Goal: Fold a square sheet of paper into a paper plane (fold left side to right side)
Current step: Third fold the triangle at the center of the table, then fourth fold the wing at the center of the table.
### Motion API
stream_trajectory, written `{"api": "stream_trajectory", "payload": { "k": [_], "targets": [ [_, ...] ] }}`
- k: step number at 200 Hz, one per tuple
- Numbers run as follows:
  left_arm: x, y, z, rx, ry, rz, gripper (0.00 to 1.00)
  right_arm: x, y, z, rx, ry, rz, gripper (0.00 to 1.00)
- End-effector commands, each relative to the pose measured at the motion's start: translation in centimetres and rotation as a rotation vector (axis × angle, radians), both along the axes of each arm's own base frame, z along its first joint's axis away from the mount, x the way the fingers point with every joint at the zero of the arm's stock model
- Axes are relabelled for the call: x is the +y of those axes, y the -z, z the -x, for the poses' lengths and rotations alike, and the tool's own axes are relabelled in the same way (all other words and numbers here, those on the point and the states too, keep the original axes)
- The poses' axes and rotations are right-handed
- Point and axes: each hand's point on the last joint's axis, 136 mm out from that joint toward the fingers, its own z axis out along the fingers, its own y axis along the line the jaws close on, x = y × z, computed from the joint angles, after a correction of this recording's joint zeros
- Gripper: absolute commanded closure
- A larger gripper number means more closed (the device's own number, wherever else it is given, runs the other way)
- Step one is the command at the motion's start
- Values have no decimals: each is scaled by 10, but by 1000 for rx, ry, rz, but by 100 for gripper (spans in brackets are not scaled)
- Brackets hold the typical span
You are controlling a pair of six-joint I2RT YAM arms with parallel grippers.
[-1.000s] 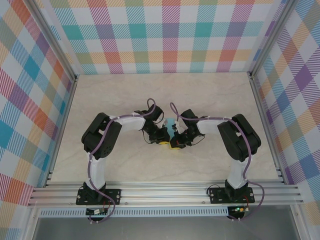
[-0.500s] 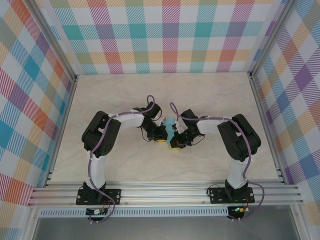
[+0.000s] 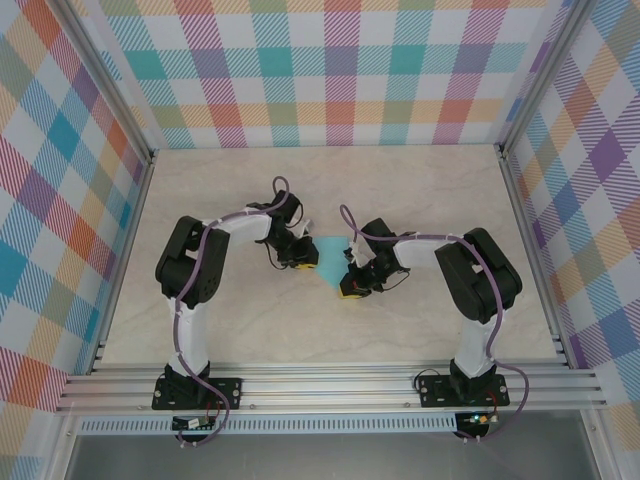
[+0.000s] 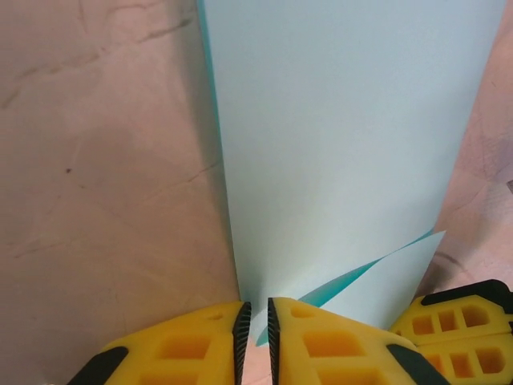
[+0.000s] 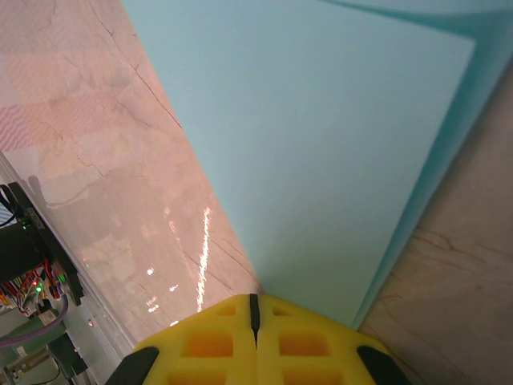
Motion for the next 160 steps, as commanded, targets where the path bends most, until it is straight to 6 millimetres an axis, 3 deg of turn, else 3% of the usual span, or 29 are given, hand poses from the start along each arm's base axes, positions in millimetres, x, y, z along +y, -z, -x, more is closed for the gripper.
{"api": "stream_trajectory", "payload": {
  "k": [1, 45, 82, 136, 160],
  "targets": [
    [37, -14, -28, -94, -91, -82, 78, -33, 34, 16, 40, 18, 192, 100],
    [34, -52, -23, -134, -155, 37, 67, -11, -16, -19, -139, 23, 78, 85],
    [23, -65, -12, -120, -194, 146, 61, -10, -53, -32, -287, -21, 50, 74],
    [-5, -43, -7, -54, -184, 179, 52, -24, -71, -35, -435, -33, 106, 60],
    [-24, -45, -16, -72, -160, 220, 51, -23, -74, -30, -512, -65, 164, 58]
  ]
}}
